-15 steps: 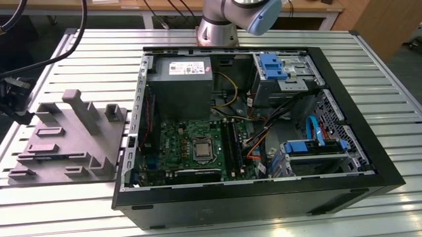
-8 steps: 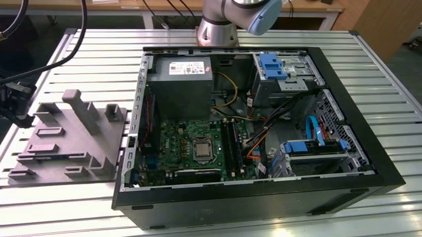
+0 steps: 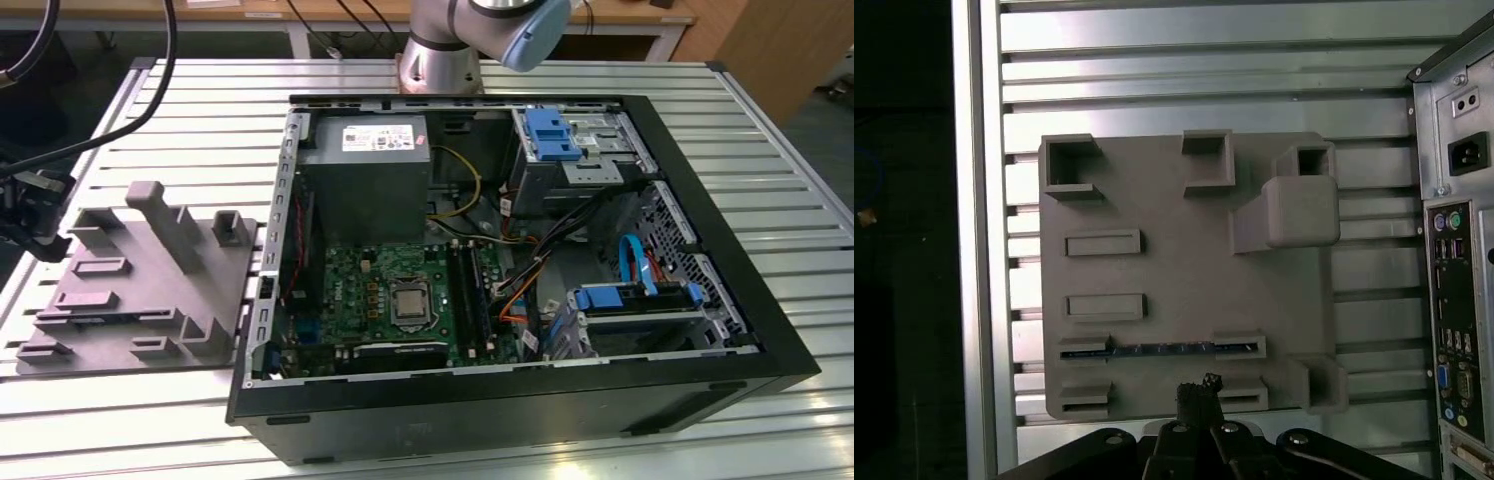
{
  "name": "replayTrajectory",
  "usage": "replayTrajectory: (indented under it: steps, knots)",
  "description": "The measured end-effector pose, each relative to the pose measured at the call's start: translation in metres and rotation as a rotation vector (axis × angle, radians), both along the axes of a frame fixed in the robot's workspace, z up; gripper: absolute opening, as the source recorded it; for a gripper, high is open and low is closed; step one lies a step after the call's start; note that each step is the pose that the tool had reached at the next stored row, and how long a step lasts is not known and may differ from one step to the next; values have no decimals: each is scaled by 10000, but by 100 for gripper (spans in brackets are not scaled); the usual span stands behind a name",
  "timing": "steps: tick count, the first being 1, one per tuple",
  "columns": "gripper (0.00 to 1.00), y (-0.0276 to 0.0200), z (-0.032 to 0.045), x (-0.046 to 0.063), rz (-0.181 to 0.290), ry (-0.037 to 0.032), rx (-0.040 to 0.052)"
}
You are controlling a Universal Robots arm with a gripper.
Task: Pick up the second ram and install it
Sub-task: 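Pick up the second ram and move it above second insertion slot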
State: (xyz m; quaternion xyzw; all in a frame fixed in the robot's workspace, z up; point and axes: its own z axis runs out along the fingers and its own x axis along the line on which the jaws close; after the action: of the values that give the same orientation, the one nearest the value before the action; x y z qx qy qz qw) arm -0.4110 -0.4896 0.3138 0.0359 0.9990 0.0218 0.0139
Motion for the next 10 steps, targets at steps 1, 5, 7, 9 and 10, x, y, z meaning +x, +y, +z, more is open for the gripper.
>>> replayTrajectory:
  steps: [1, 5, 7, 9, 10]
  knots:
    - [10, 0, -1, 0, 0, 0, 0]
    - [10, 0, -2, 0, 0, 0, 0]
    - [10, 0, -3, 0, 0, 0, 0]
    - [10, 0, -4, 0, 11, -1, 0]
    - [10, 0, -5, 0, 67, -1, 0]
